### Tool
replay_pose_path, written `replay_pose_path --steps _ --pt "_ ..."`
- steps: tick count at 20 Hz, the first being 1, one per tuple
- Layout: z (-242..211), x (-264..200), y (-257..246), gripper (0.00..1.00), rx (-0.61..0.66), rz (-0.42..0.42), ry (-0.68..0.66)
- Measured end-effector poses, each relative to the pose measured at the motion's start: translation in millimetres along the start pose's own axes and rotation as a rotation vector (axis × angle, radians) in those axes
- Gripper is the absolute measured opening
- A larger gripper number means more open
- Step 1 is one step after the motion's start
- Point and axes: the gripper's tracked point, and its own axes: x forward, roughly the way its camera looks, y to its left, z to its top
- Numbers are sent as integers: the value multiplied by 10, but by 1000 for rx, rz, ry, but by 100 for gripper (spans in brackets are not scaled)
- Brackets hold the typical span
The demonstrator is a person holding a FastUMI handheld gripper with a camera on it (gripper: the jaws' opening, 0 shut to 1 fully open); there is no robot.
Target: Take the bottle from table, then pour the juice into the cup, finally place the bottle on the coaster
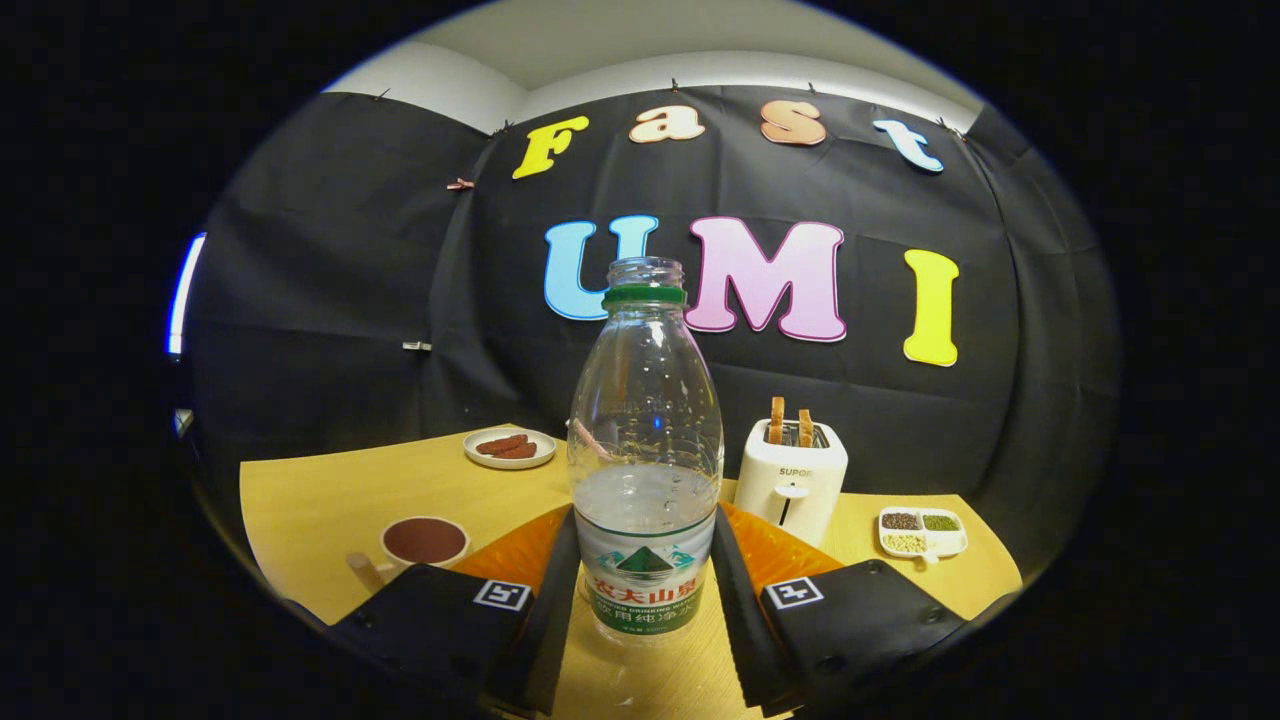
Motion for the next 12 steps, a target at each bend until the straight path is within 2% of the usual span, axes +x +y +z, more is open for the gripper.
replay_pose_path --steps 12 --pt "-371 912 158 69 52 1 -17"
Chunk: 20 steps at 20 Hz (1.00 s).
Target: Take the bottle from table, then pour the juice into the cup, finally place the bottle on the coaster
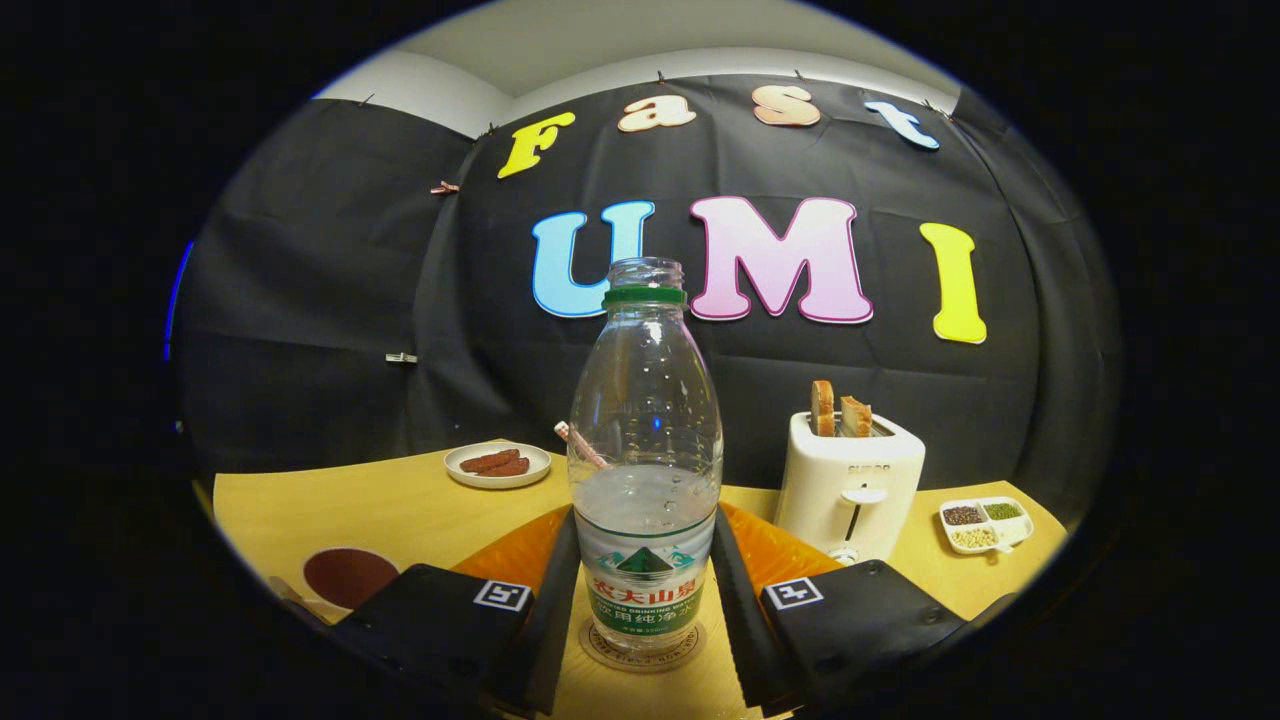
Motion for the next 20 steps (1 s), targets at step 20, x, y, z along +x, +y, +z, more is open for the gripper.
replay_pose_path --steps 20 --pt "-573 91 31 77 29 7 119"
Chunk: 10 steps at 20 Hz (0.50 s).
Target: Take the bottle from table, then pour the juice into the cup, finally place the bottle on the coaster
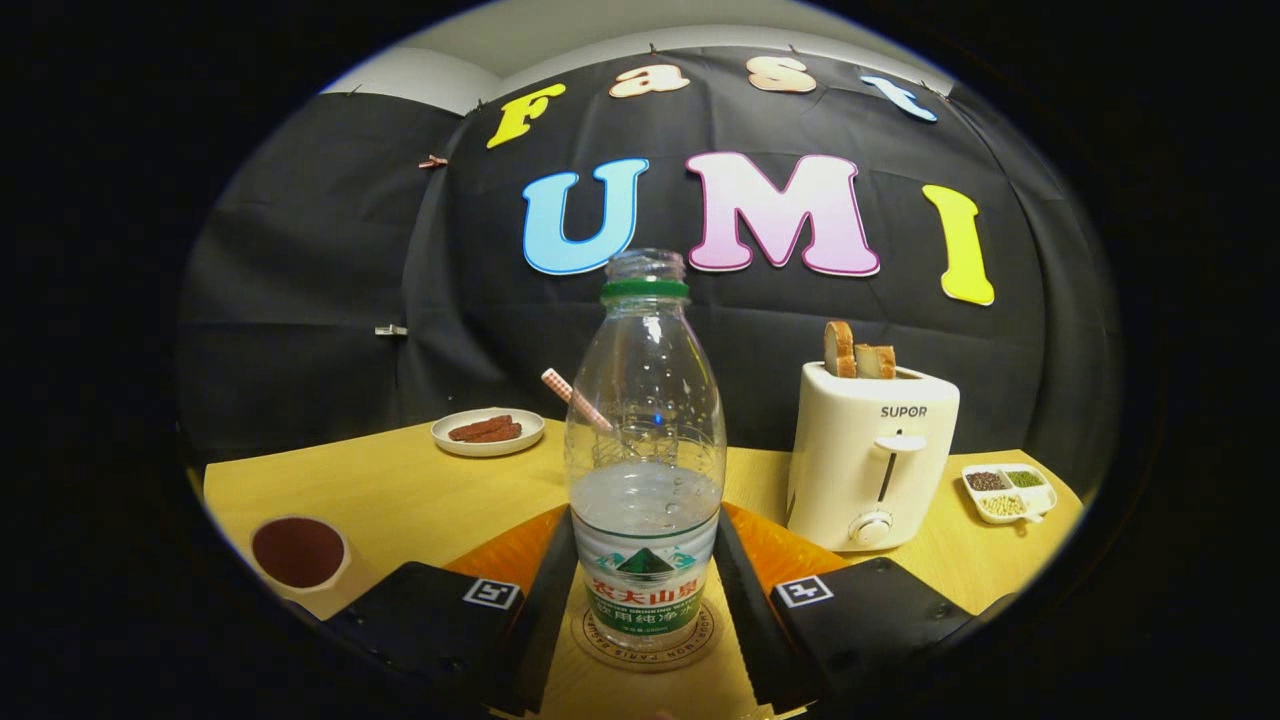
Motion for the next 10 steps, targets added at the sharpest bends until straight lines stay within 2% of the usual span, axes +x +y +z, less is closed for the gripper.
replay_pose_path --steps 2,3,10 --pt "-25 -17 23 88 17 10 18" --pt "-18 -13 20 98 21 10 21" --pt "158 -171 -48 99 -20 -6 -5"
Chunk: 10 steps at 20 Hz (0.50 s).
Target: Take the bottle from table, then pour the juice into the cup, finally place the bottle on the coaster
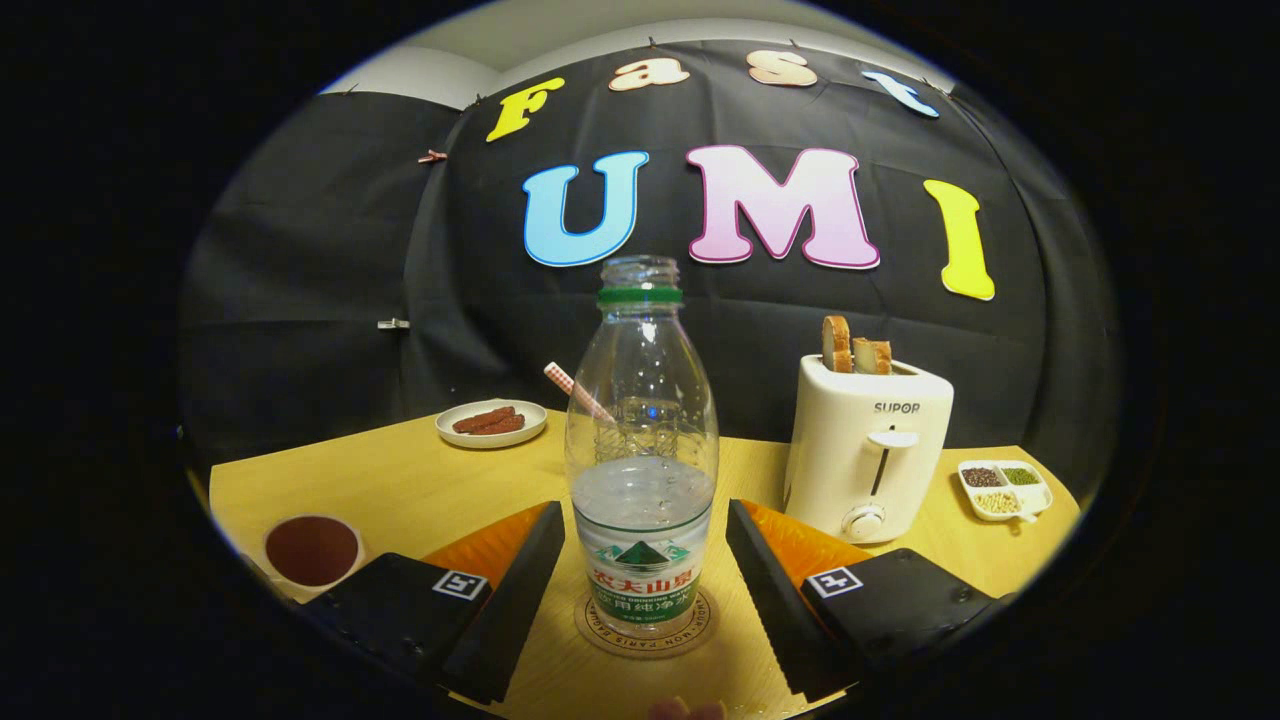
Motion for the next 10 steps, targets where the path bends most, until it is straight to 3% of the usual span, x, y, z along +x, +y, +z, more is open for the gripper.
replay_pose_path --steps 10 --pt "508 -597 -91 99 -20 0 -5"
